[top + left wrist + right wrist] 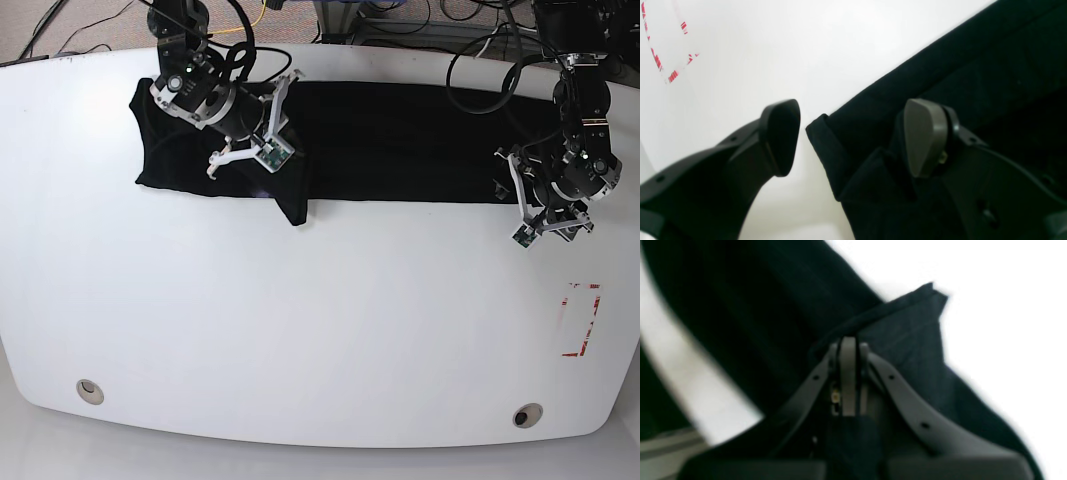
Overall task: Layout the t-shirt on the table in an organized manner, then fold the t-shirt properly
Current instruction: 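Grasp the sleeve with the right gripper and tuck it onto the shirt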
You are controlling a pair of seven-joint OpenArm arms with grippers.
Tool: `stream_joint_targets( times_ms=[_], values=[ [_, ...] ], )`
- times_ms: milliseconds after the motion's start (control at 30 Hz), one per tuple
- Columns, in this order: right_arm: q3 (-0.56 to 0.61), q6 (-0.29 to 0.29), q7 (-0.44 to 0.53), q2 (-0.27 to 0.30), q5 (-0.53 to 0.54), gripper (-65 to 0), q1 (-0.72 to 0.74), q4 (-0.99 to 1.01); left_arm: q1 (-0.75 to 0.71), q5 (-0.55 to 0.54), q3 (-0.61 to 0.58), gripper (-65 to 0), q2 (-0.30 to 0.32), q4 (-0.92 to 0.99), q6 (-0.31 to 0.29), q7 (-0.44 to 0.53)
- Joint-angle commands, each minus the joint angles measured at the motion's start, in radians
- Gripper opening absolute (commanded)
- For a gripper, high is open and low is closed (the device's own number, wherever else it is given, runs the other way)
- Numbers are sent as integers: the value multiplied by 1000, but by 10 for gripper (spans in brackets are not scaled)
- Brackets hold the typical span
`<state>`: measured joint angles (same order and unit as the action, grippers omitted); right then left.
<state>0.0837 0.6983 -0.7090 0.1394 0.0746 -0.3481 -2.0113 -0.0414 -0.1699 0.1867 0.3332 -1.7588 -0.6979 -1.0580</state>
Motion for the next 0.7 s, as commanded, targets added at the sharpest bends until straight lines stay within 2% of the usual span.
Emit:
stream_joint_targets(
  times_ms=[0, 300, 500, 633, 667],
  values=[
    [17, 0, 18, 2, 11, -650, -18, -21, 13, -3, 6, -204, 11, -17, 0, 14],
    [61, 0, 21, -1, 15, -650, -88, -29, 13, -3, 6, -204, 14, -16, 0, 14],
    [60, 0, 21, -10, 67, -650, -113, -27, 11, -3, 6, -204, 16, -10, 0, 14],
    [60, 0, 19, -11, 67, -572, -115, -26, 11, -6, 6, -204, 16, -11, 0, 14],
    [60, 0, 19, -13, 67, -509, -115, -26, 7, -7, 6, -204, 14, -16, 0, 14]
  ],
)
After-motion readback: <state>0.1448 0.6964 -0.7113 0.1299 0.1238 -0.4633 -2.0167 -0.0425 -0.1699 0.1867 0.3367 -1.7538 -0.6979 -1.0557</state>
